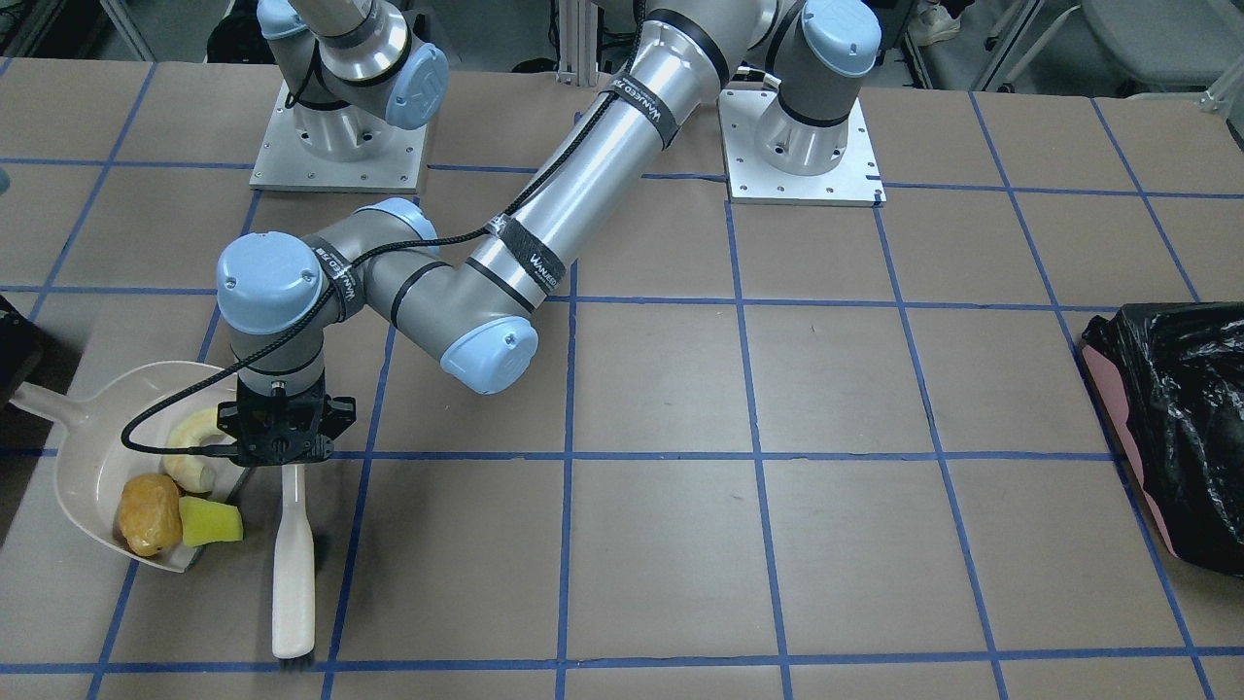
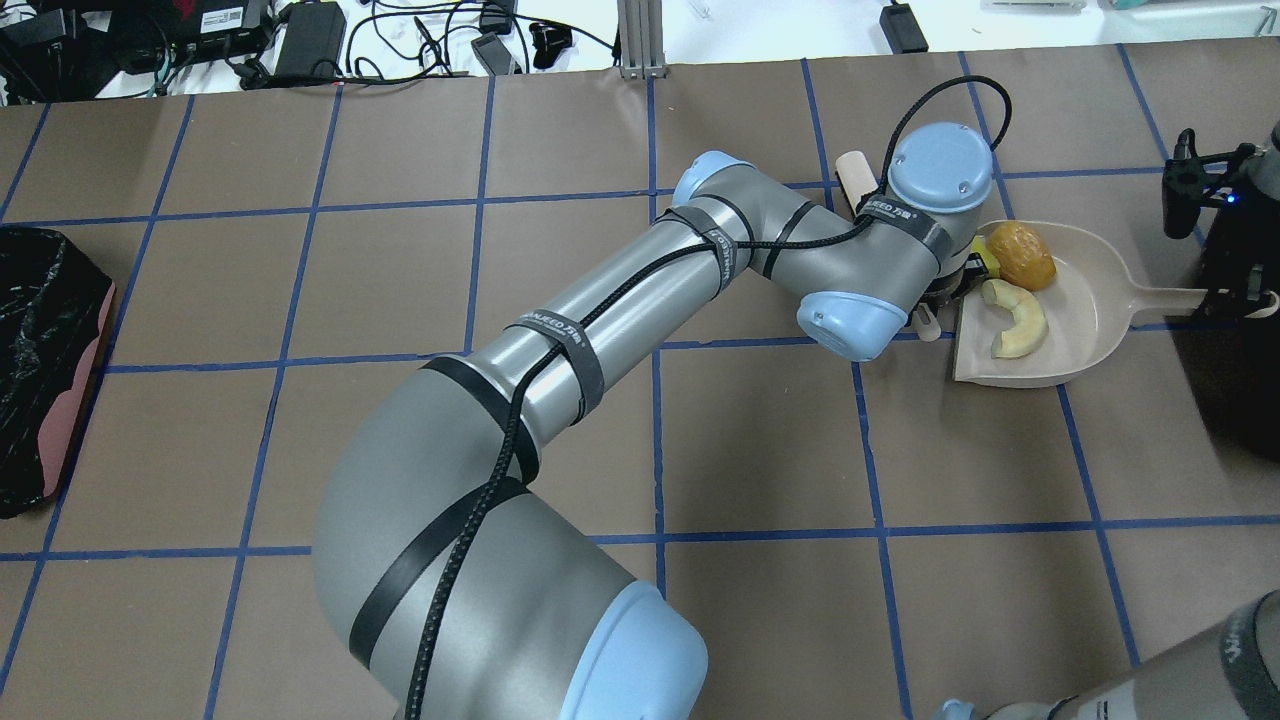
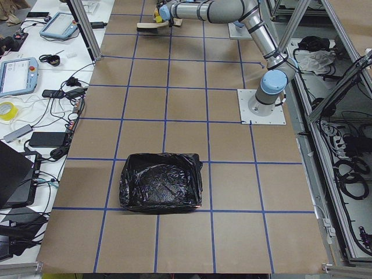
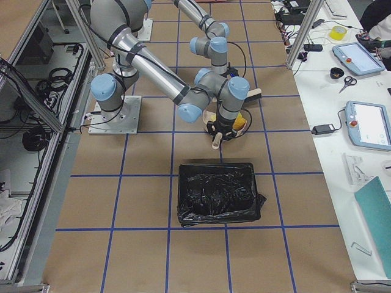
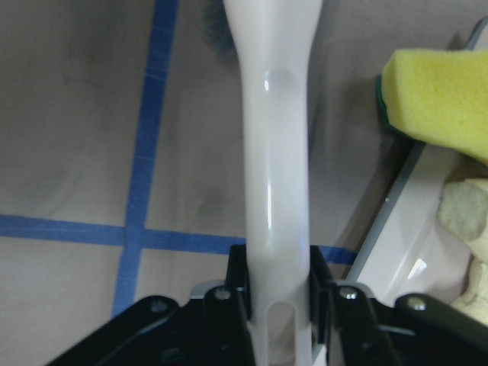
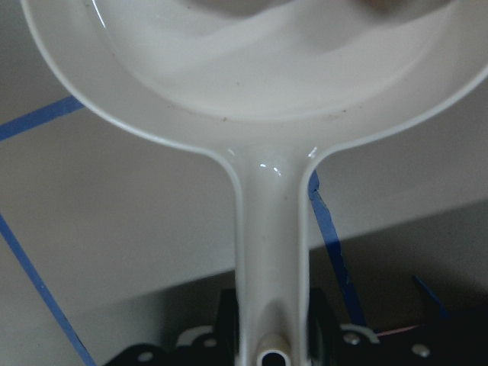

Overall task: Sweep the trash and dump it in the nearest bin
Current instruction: 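Sweep the green sponge into the dustpan with the left gripper's brush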

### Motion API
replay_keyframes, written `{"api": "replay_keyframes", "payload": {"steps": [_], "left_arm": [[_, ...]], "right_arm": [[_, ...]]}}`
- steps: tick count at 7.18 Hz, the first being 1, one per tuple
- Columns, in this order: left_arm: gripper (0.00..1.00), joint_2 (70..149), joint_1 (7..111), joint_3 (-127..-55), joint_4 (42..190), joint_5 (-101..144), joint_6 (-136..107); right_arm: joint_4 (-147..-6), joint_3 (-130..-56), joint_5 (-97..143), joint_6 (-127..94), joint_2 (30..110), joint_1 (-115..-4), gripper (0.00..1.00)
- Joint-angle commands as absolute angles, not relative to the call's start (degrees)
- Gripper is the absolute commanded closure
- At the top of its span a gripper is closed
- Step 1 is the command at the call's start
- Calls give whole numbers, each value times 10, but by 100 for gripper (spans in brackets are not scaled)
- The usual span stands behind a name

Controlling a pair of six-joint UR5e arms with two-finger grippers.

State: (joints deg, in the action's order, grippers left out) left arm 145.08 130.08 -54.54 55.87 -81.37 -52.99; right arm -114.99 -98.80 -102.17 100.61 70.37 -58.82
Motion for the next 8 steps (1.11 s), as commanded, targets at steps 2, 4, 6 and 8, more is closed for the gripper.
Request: {"api": "replay_keyframes", "payload": {"steps": [2,4,6,8], "left_arm": [[100,1476,1303,-499,555,-781,-530],[100,1477,1318,-497,543,-764,-549],[100,1477,1341,-497,529,-746,-590],[100,1472,1360,-497,524,-727,-625]], "right_arm": [[-1150,-989,-1030,998,703,-592,100],[-1150,-989,-1031,997,705,-592,100],[-1149,-989,-1032,990,704,-592,100],[-1149,-990,-1031,989,703,-592,100]]}}
